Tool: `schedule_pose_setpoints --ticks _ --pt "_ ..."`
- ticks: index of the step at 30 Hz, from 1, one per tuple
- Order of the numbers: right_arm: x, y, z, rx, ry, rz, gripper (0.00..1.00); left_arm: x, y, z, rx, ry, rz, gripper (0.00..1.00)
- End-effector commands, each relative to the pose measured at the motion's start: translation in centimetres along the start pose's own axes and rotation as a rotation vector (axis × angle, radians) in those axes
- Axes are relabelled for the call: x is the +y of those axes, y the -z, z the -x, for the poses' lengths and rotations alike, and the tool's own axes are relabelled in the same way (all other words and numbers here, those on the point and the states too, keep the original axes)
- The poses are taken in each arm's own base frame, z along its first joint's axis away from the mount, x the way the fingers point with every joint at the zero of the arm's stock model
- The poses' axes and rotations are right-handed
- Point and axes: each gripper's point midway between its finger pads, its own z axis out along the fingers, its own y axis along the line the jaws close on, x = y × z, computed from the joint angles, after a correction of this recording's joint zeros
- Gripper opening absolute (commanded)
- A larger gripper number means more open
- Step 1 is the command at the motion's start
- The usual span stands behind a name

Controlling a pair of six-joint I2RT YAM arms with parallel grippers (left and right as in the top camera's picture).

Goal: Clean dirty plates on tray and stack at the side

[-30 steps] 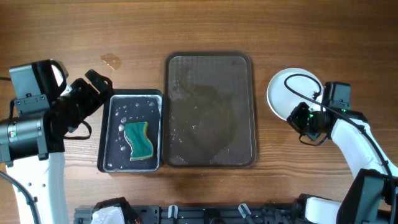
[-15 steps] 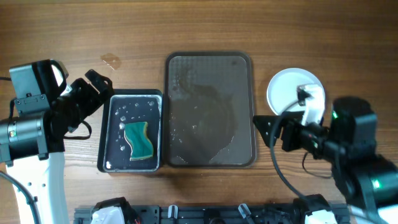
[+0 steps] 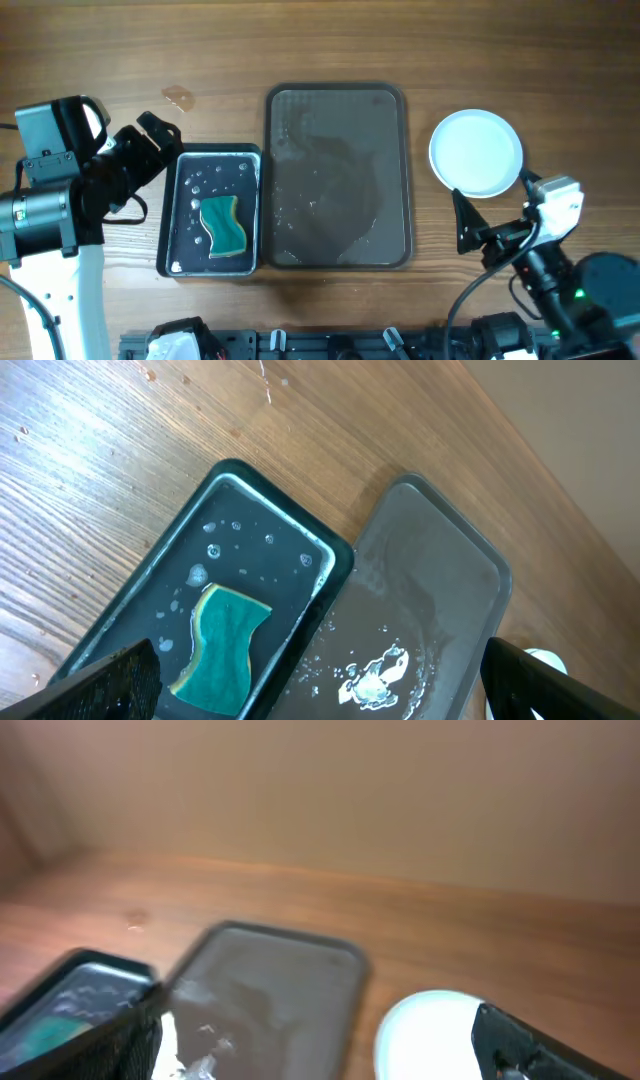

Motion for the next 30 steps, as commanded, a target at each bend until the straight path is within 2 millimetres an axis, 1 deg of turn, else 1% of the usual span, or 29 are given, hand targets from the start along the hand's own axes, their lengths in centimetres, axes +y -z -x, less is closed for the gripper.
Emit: schedule_pose_setpoints --ticks 1,3,7,9,12,15,16,20,22,24,25,30 --pt "-2.5 -0.1 -3.2 -0.049 0.048 -0.133 1.00 -0.5 0.4 0.3 -0.010 -0.014 -0.018 1.00" --pt "-2.9 -1.1 -4.6 -0.136 0.054 -0.141 1.00 -0.5 0.4 0.3 -0.010 -0.014 -0.018 1.00" --pt "-3.3 -2.6 -6.0 -0.255 0.063 -0.150 1.00 -0.5 0.4 0.3 -0.010 -0.014 -0.018 1.00" --pt "-3.9 -3.2 -6.8 -0.315 0.066 -0.170 1.00 -0.5 0.4 0.3 -0.010 -0.014 -0.018 1.00" --pt "-4.8 -4.2 -8.0 -0.354 0.067 -0.197 1.00 -0.5 0.4 0.3 -0.010 -0.014 -0.018 1.00" --pt "-5.0 -4.7 -8.8 -0.380 0.071 -0.198 1.00 -0.5 0.4 0.3 -0.010 -0.014 -0.018 1.00" --pt "-5.0 -4.8 -9.2 -0.367 0.072 -0.198 1.00 -0.5 0.4 0.3 -0.010 -0.014 -0.018 1.00" --pt "-5.1 -4.9 -9.4 -0.357 0.068 -0.202 1.00 -0.5 0.4 0.3 -0.010 -0.014 -0.018 1.00" --pt "-5.2 -5.3 -10.5 -0.309 0.062 -0.201 0.99 -0.5 0.4 0.3 -0.010 -0.014 -0.018 1.00" --pt "-5.3 -5.8 -12.5 -0.224 0.052 -0.200 1.00 -0.5 0.4 0.3 -0.010 -0.014 -0.018 1.00" --pt "-5.2 -5.9 -12.4 -0.229 0.053 -0.199 1.00 -0.5 0.4 0.3 -0.010 -0.014 -0.018 1.00" --pt "-5.3 -6.1 -12.9 -0.208 0.050 -0.198 1.00 -0.5 0.4 0.3 -0.010 -0.014 -0.018 1.00"
